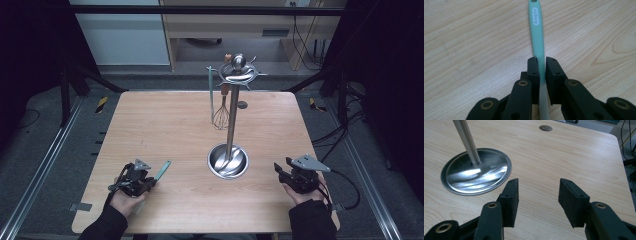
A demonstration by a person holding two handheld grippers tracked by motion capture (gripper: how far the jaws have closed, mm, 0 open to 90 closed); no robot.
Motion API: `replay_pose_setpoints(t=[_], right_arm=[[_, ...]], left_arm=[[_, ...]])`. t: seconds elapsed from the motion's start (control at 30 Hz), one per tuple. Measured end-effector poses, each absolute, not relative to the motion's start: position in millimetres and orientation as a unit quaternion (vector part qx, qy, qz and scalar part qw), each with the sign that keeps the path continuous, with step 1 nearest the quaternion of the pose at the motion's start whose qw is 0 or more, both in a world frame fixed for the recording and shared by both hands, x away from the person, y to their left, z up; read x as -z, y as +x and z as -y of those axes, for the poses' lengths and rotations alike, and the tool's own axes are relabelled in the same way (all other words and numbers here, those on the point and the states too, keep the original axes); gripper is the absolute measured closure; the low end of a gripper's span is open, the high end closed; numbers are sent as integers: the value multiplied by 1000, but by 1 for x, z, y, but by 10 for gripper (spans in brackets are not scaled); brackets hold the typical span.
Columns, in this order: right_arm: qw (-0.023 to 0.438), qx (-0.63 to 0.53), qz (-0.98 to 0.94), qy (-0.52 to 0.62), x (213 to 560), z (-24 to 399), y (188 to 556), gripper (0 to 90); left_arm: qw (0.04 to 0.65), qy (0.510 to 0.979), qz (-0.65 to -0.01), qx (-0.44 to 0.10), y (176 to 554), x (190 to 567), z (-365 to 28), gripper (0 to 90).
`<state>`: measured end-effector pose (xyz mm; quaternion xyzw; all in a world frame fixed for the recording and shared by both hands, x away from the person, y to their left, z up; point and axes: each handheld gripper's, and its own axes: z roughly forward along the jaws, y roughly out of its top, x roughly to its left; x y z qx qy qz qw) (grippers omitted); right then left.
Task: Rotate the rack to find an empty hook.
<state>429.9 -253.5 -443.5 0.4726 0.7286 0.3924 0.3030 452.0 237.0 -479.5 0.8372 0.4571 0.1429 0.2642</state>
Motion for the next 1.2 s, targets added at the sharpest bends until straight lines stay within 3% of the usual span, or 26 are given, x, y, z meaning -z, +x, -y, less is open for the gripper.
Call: replay_pose_setpoints(t=[0.33,1.2], right_arm=[[300,-393,-727,476,443,254,429,510],[298,-388,-730,477,444,254,430,515]], left_arm=[[273,832,-465,-130,440,473,-244,743],[225,837,-480,-138,441,477,-234,824]])
